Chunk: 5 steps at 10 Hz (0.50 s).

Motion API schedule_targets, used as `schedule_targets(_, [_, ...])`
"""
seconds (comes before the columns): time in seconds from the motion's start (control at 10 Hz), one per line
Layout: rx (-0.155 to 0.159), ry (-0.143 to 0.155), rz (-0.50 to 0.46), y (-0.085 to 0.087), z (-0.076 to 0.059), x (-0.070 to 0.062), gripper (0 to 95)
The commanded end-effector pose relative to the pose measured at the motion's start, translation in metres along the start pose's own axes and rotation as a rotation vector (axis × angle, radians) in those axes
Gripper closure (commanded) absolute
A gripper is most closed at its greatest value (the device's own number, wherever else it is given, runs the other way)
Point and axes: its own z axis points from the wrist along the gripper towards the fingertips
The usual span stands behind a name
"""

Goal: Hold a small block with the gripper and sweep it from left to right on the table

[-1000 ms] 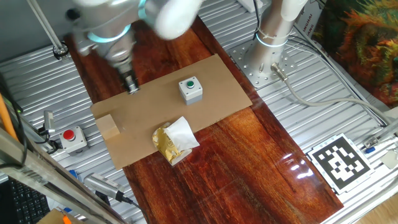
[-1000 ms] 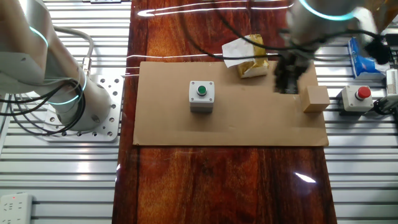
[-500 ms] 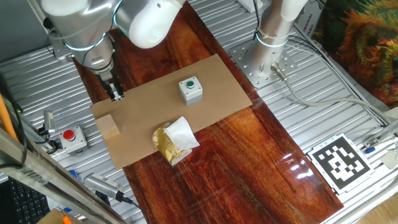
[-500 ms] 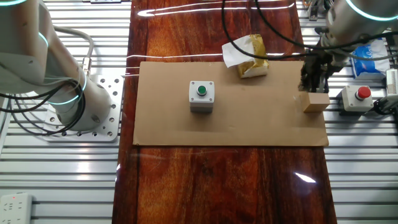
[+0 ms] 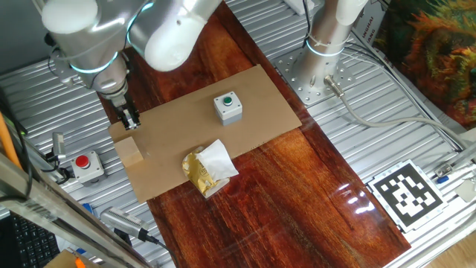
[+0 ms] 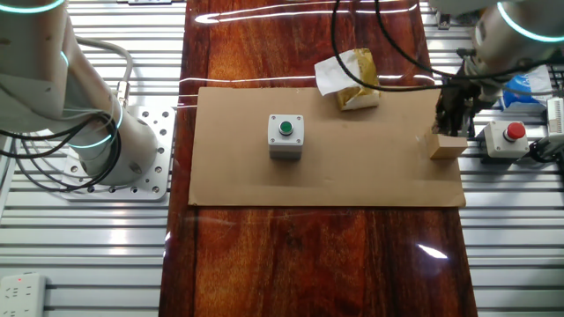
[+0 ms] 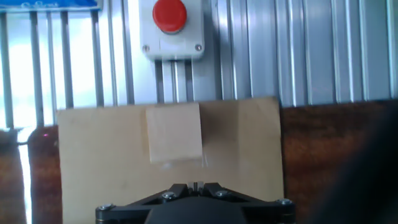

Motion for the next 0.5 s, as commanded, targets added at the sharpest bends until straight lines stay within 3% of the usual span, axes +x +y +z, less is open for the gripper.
schedule_targets(0.1, [-0.003, 0.006, 0.004, 0.004, 0.009, -0.016, 95.0])
schedule_targets(0.3, [-0.002, 0.008, 0.022, 0.013, 0.008, -0.033, 95.0])
schedule_targets(0.5, [-0.004, 0.010, 0.025, 0.016, 0.007, -0.037, 95.0])
